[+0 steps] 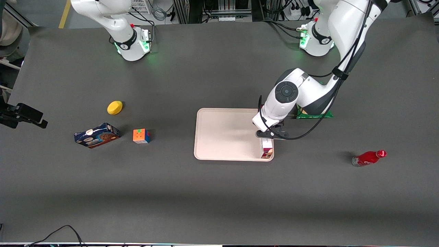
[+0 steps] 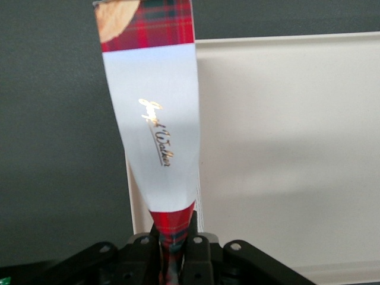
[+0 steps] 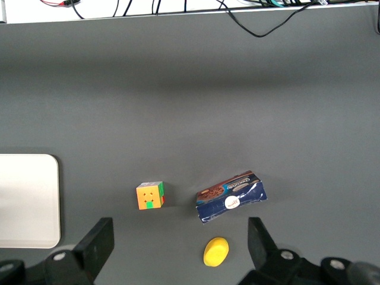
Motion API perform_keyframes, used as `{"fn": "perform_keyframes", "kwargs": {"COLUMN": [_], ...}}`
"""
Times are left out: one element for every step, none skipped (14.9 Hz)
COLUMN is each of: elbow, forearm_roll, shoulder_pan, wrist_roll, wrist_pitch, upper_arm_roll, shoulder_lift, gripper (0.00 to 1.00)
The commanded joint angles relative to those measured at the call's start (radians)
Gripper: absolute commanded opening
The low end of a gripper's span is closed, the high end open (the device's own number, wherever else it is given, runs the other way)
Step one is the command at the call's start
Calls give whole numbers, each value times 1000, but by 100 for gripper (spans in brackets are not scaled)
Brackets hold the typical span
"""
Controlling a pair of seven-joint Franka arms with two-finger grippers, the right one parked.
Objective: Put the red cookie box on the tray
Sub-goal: 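Lower the cookie box onto the tray's rim area and open the gripper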
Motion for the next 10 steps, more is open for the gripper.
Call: {"fn": "perform_keyframes", "kwargs": {"elbow": [-31,-31,-31,-31,-31,-31,-31,-31,-31,-31], "forearm_roll": [27,27,29,29,29,29,29,30,30,30], "shoulder_pan": [-3,-3,-3,-3,-3,-3,-3,-3,-3,-3], "wrist_roll": [-30,-30,-30,-30,-30,-30,-30,-30,-30,-30], "wrist_pitch": [47,49,50,49,50,50,49,50,50,50], "upper_arm_roll": [8,8,8,8,10,10,10,11,11,11], "shoulder_lift": [-2,1,4,9,11,12,18,23,23,24], "gripper": [0,0,0,0,0,2,7,8,8,8]}}
